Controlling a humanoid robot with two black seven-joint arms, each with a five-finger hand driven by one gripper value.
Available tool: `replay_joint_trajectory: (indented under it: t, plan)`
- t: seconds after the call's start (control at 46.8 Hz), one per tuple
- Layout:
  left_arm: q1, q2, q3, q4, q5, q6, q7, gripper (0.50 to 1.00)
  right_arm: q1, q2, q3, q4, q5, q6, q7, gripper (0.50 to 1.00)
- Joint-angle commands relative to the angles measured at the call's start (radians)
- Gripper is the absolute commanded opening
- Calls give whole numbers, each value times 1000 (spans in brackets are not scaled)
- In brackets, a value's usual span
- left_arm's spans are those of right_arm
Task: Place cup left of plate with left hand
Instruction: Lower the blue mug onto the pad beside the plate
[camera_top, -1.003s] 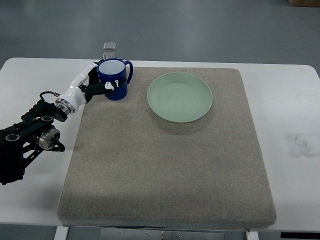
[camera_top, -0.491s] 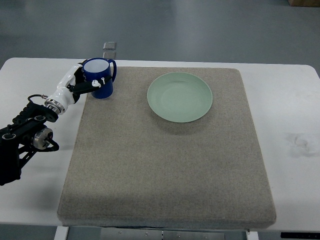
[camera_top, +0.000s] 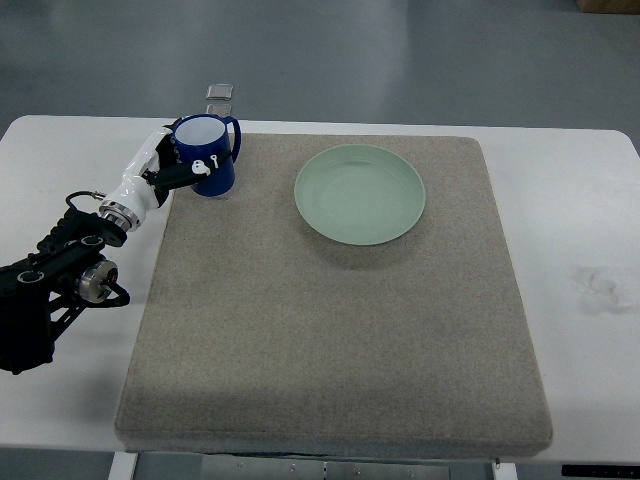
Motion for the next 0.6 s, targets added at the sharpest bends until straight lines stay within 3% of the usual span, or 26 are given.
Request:
replay_joint_trajectory:
  t: [0.0, 0.171, 0.299, 0.363, 0.47, 0.576]
  plan:
    - [0, -2, 4, 1, 5, 0, -18, 508, 0, 0, 0, -1, 0, 0, 0, 932]
    - [12, -10, 12, 4, 6, 0, -29, 514, 0, 0, 0, 1, 0, 0, 0, 932]
    - [20, -17, 12, 16, 5, 2, -29, 613, 0, 0, 0, 1, 0, 0, 0, 932]
    - [20, -19, 12, 21, 5, 2, -30, 630, 0, 0, 0, -1, 0, 0, 0, 932]
    - [20, -19, 10, 28, 5, 2, -30, 730, 0, 0, 0, -1, 0, 0, 0, 932]
    - [20, -19, 10, 28, 5, 2, -30, 761, 0, 0, 0, -1, 0, 0, 0, 932]
